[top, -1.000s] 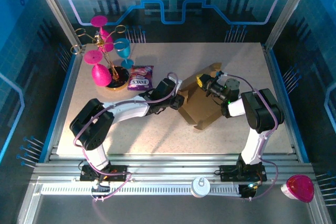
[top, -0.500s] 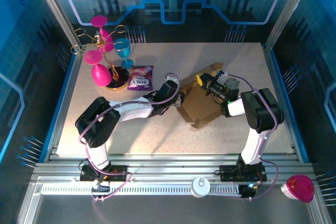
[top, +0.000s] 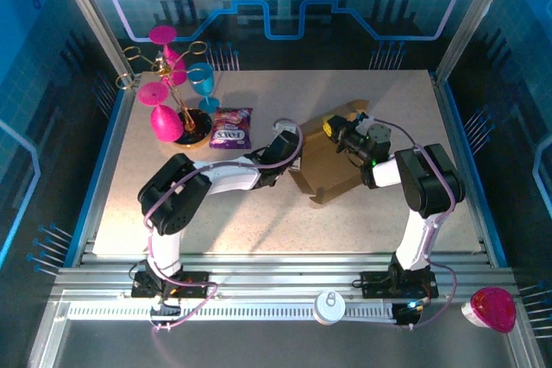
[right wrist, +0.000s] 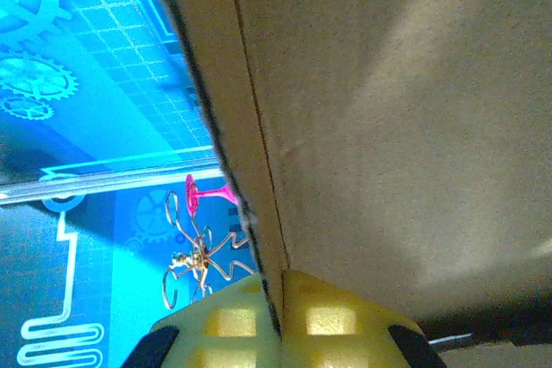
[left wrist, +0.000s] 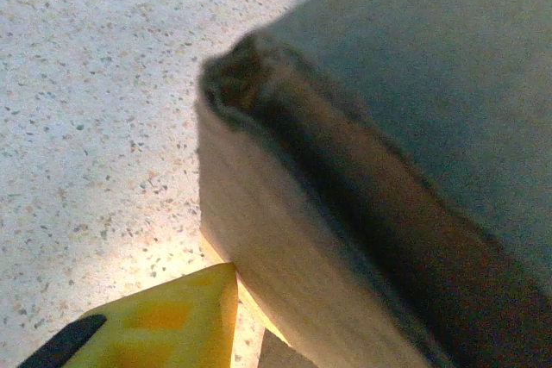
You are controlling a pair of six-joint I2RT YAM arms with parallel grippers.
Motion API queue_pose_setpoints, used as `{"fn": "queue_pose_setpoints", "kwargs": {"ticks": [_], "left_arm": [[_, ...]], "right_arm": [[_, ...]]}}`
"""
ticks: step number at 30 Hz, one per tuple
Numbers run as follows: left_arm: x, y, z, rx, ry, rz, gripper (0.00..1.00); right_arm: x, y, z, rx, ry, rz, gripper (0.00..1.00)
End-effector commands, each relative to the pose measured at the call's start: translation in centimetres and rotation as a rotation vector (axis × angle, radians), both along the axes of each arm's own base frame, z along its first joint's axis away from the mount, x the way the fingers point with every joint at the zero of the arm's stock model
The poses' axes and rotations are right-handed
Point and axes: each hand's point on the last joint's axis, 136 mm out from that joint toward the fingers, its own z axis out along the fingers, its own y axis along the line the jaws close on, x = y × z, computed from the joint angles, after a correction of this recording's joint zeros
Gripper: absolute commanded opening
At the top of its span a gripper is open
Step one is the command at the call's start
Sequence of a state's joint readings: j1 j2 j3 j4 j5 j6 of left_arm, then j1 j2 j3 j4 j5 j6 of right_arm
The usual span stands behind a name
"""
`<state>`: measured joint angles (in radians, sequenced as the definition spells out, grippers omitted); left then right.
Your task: Fold the paper box
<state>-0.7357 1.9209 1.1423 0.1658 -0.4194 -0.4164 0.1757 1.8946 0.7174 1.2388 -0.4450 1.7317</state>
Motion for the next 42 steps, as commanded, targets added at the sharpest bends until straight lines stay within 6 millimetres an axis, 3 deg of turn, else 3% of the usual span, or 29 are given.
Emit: {"fn": "queue_pose_setpoints", "kwargs": {"ticks": [1,8,17,24,31,34,37,42], "left_arm": [[1.3,0.6,0.0,0.020,-0.032,0.078,0.30],[2.3,0.8,-0.3,0.043,-0.049,0.123,0.14],[3.0,1.0,-1.1,0.089,-0.007,0.178,0.01],[2.9,1.8,-0.9,0.147,0.008,0.200,0.00],[2.9,2.9,0.5,0.157,0.056,0.191,0.00],[2.9,3.4,1.3,0.166,0.087,0.182,0.00],[2.7,3.9,1.7,0.154,0.129,0.164,0.00],[2.3,4.7,3.0,0.153,0.193,0.143,0.00]], "right_arm": [[0.2,1.0,0.7,0.024,-0.003,0.023,0.00],[0.5,0.9,1.0,0.036,0.006,0.007,0.00],[0.6,0.6,0.8,0.039,0.021,-0.014,0.00],[0.8,0.1,1.7,0.032,0.015,-0.047,0.00],[0.1,-2.1,5.4,-0.131,0.016,-0.130,0.47],[-0.7,-3.8,7.8,-0.226,0.027,-0.174,0.61],[-1.5,-5.8,10.1,-0.314,0.050,-0.223,0.67],[-3.4,-8.9,10.7,-0.464,0.152,-0.270,0.65]]}}
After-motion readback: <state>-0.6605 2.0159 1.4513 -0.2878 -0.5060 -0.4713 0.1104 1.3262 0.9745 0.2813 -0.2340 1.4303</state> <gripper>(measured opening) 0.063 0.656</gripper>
